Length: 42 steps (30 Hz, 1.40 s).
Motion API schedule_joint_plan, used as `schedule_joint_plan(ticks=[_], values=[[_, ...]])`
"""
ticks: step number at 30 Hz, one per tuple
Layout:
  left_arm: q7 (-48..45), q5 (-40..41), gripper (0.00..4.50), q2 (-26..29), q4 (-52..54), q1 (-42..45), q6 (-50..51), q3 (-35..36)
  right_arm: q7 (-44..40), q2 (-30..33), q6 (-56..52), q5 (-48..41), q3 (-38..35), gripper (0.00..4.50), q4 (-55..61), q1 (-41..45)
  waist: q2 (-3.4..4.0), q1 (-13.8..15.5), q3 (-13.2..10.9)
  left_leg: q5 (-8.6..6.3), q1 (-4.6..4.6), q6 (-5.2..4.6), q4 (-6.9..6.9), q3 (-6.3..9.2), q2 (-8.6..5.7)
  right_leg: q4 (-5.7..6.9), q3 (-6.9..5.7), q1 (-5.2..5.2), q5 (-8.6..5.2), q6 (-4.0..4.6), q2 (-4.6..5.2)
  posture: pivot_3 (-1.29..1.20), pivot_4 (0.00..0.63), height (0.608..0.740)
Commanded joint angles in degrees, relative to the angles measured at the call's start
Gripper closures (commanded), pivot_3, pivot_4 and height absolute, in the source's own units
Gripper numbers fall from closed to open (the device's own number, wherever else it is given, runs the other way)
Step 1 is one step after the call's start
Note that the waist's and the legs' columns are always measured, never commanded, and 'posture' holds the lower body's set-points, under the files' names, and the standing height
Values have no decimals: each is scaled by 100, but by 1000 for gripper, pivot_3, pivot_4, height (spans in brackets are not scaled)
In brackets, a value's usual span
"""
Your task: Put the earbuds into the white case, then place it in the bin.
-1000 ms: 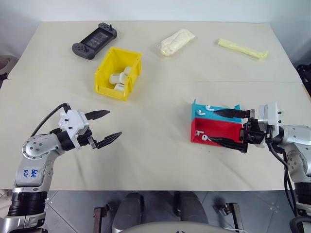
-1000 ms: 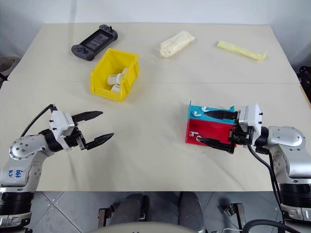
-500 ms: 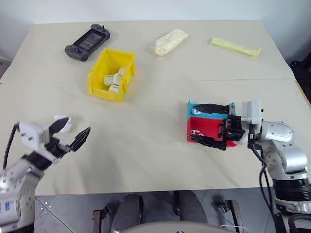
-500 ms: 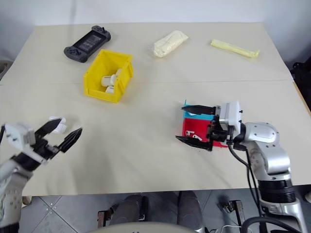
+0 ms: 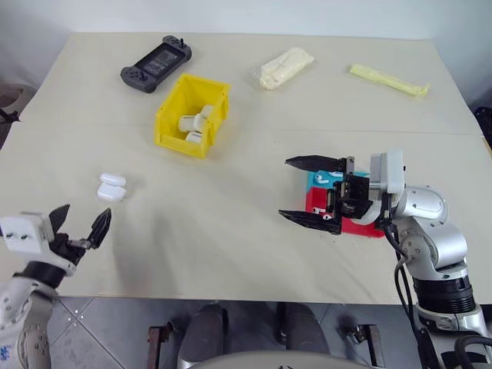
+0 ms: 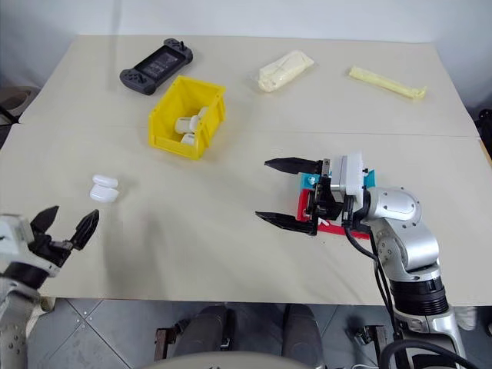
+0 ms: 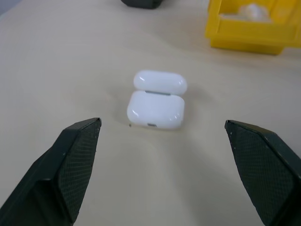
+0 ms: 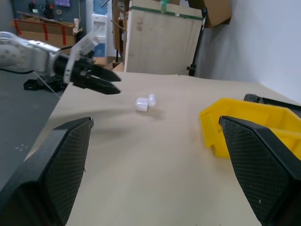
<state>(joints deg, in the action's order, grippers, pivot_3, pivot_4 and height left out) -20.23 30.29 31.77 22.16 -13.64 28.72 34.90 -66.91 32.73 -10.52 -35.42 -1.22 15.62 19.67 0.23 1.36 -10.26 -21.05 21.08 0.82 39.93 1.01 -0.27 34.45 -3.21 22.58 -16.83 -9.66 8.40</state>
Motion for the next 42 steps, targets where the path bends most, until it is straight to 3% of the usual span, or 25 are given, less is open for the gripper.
schedule_joint_plan(ticks=[1, 5, 11, 16, 26, 41, 42], values=[[236, 484, 14, 763, 49, 416, 1816, 3, -24, 143, -55, -90, -169, 0, 127, -39, 0, -19, 0, 0, 0, 0, 0, -1, 0, 0, 0, 1, 0, 0, -1, 0, 150, 740], [-358, 399, 14, 2453, -958, 1988, 2969, -748, -34, 199, -29, -51, -254, 0, 42, -33, -19, -11, -11, 1, 0, 1, -2, 1, -3, 24, 1, 13, -6, 10, -2, 0, 150, 740], [-877, -7, 14, 3350, -1982, 3132, 3631, -2100, 91, 137, -17, -16, -239, 0, 256, -206, -13, -161, -12, 0, -20, 0, -42, -24, -6, 28, 8, 25, -8, 14, -1, 0, 150, 740], [-1269, -312, 14, 3401, -2681, 3867, 3795, -2918, 247, 149, 0, -15, -283, 0, 423, -374, -21, -225, -16, 6, 2, 11, -64, -66, 6, 37, -25, 86, -11, 20, -1, 0, 150, 740], [-1598, -758, 14, 3271, -3089, 4238, 3975, -3562, 399, 180, 22, -4, -319, 0, 562, -511, -22, -277, -15, 7, -2, 13, -50, -76, 9, 56, -29, 89, -11, 20, 5, 0, 150, 740], [-1482, -824, 14, 3105, -2672, 3838, 4457, -3236, 421, 143, 101, 65, -320, 0, 478, -500, -21, -292, -14, 7, -12, 13, -50, -86, 10, 63, -23, 89, -11, 20, 8, 0, 150, 740], [-1454, -827, 199, 3066, -2649, 3819, 4465, -3200, 413, 136, 117, 76, -311, 0, 466, -503, -21, -291, -14, 7, -12, 13, -50, -86, 10, 63, -23, 89, -11, 20, 8, 0, 150, 740]])
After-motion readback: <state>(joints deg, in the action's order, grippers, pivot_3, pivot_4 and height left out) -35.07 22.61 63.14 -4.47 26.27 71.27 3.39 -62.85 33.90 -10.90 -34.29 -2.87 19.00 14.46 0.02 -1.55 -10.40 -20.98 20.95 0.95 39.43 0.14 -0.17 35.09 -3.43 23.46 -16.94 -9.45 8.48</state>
